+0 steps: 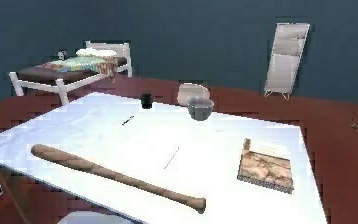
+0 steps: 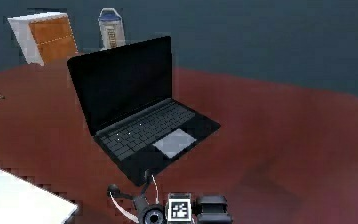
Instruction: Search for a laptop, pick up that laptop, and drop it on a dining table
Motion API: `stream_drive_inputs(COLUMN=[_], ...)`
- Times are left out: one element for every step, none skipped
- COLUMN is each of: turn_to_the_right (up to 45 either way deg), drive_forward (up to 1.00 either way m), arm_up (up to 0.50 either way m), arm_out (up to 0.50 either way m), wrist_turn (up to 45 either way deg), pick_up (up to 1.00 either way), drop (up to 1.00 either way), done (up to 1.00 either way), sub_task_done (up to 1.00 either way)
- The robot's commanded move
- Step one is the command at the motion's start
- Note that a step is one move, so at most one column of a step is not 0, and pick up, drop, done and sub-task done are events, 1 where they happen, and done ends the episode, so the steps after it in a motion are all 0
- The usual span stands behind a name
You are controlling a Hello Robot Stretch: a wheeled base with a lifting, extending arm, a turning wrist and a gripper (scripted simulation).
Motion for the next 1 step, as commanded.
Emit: stream_drive_inputs(turn_to_the_right=[45.0], drive_forward=[0.00], arm_up=[0.00], arm_out=[0.00], wrist_turn=[0.0], pick_up=[0.00], drop=[0.00], done=[0.00], sub_task_done=[0.00])
